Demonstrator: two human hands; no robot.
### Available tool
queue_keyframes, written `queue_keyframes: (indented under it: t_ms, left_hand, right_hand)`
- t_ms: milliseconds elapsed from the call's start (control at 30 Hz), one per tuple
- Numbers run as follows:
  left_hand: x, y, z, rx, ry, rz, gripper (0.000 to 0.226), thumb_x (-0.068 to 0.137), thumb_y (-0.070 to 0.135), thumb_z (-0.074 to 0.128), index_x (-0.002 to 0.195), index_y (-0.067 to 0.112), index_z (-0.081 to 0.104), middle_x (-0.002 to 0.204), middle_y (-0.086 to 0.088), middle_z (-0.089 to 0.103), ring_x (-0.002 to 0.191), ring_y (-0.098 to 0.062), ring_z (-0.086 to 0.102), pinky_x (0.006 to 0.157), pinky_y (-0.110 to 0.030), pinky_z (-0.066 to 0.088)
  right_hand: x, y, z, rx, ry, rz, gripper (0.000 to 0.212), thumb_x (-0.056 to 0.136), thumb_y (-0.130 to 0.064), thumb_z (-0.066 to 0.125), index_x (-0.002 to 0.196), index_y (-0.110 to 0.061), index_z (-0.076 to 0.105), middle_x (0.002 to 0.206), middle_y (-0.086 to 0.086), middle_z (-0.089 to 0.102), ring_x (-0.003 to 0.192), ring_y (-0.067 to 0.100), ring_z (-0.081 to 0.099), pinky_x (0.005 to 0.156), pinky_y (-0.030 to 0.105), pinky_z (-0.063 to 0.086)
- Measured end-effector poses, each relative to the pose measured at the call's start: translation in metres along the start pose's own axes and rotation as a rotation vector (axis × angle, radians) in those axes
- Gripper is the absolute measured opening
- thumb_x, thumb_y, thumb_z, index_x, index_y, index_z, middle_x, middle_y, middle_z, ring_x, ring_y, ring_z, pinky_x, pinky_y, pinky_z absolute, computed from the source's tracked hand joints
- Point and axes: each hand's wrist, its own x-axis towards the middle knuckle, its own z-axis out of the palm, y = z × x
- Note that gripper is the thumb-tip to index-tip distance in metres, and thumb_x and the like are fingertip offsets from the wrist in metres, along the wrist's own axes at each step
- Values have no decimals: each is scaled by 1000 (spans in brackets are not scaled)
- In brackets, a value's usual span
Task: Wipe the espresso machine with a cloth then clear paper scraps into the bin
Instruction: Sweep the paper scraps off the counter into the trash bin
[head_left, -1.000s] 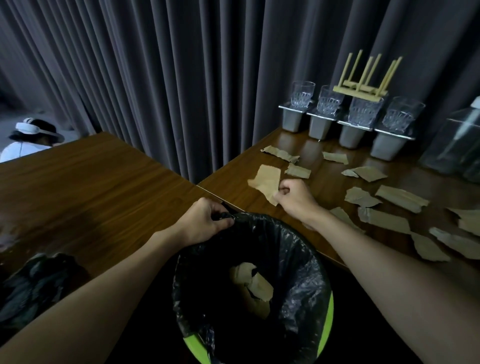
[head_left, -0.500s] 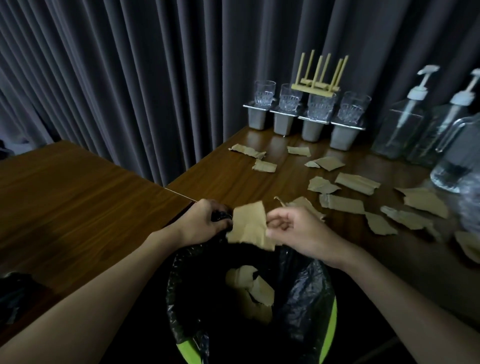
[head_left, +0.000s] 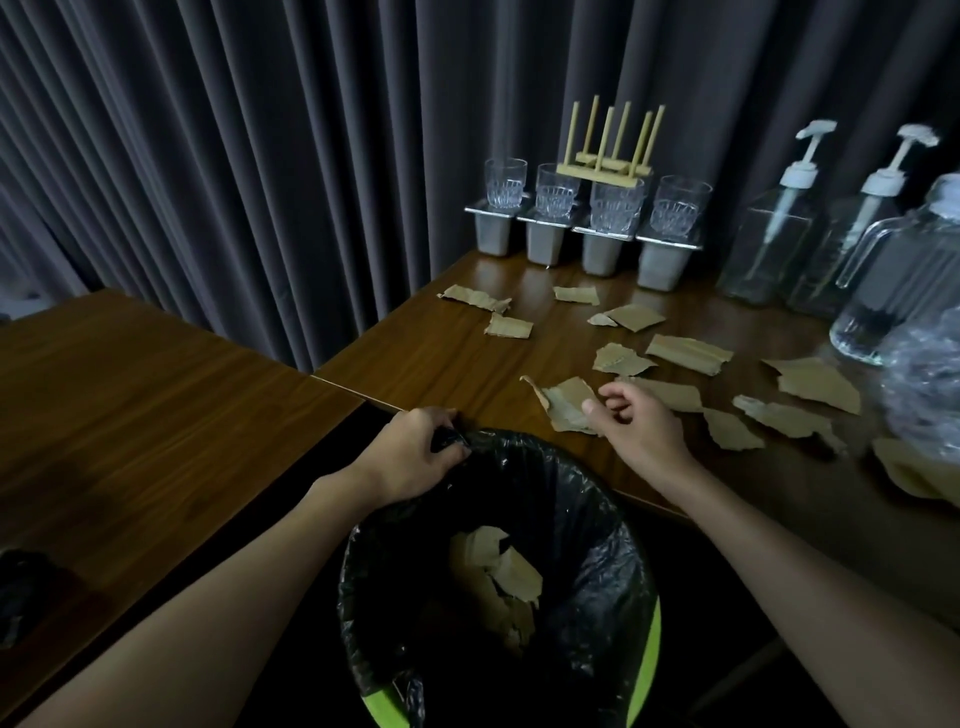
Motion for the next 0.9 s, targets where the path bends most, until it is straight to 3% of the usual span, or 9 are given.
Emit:
queue_keyframes:
  t_ms: [100, 333, 433, 500, 567, 667, 733, 800, 900]
  left_hand:
    - [-3, -3, 2, 12, 17, -9, 35, 95, 29, 66, 125, 12, 64, 151, 0, 49, 139, -16, 46, 112, -25, 34]
    - [-7, -5, 9, 3, 45, -11, 25, 95, 27, 67, 114, 12, 67, 153, 1, 48, 140, -14, 44, 109, -19, 33]
    - [-6, -3, 8, 8, 41, -14, 26, 95, 26, 67, 115, 9, 67, 153, 0, 48, 140, -13, 45, 106, -16, 32]
    - [-6, -3, 8, 7, 41, -18, 26, 95, 26, 68, 113, 8, 67, 153, 1, 48, 139, -14, 45, 105, -16, 33]
    - [-6, -3, 8, -5, 40, -21, 24, 95, 25, 68, 113, 9, 67, 153, 2, 48, 140, -14, 45, 106, -18, 33]
    - [-7, -4, 6, -19, 31, -22, 22, 95, 24, 68, 112, 11, 67, 153, 4, 47, 141, -14, 43, 108, -21, 32]
    - [-7, -5, 5, -26, 26, -19, 20, 94, 23, 68, 109, 9, 69, 153, 5, 47, 141, -14, 43, 110, -22, 34]
    - [-7, -6, 4, -40, 18, -22, 19, 94, 22, 68, 106, 8, 70, 153, 5, 47, 140, -13, 44, 112, -25, 36]
    - [-7, -6, 2, -54, 7, -29, 17, 94, 21, 68, 105, 8, 71, 152, 5, 48, 139, -12, 45, 109, -22, 36]
  right_hand:
    - [0, 3, 5, -98, -7, -13, 55, 77, -59, 68, 123, -33, 52, 112, -11, 56, 111, 16, 52, 103, 49, 34]
    - [-2, 5, 4, -63, -44, -46, 81, 77, -51, 73, 143, -25, 36, 112, -9, 53, 111, 16, 50, 103, 51, 35]
    - [1, 4, 0, -105, -67, -55, 44, 77, -49, 73, 109, -23, 58, 101, -6, 61, 101, 19, 56, 100, 51, 38]
    - [1, 2, -1, -115, -78, -64, 29, 82, -48, 69, 95, -24, 61, 96, -7, 64, 97, 18, 57, 100, 48, 36]
    - [-1, 1, -1, -76, -60, -59, 25, 89, -44, 63, 94, -20, 62, 92, -3, 66, 92, 19, 60, 99, 47, 36]
    - [-3, -2, -4, 146, -58, -37, 30, 94, -30, 60, 97, 0, 63, 94, 19, 69, 91, 32, 65, 90, 51, 50]
    - [-7, -6, -10, 399, -84, -28, 13, 94, -18, 63, 102, -8, 65, 96, 12, 74, 91, 20, 70, 80, 34, 59]
    - [-11, -13, -14, 571, -131, -54, 16, 92, -11, 65, 105, -20, 65, 93, 0, 76, 89, 10, 72, 73, 20, 57]
    - [-16, -23, -13, 664, -212, -104, 19, 92, -4, 62, 102, -19, 68, 96, -1, 76, 94, 11, 71, 77, 19, 56]
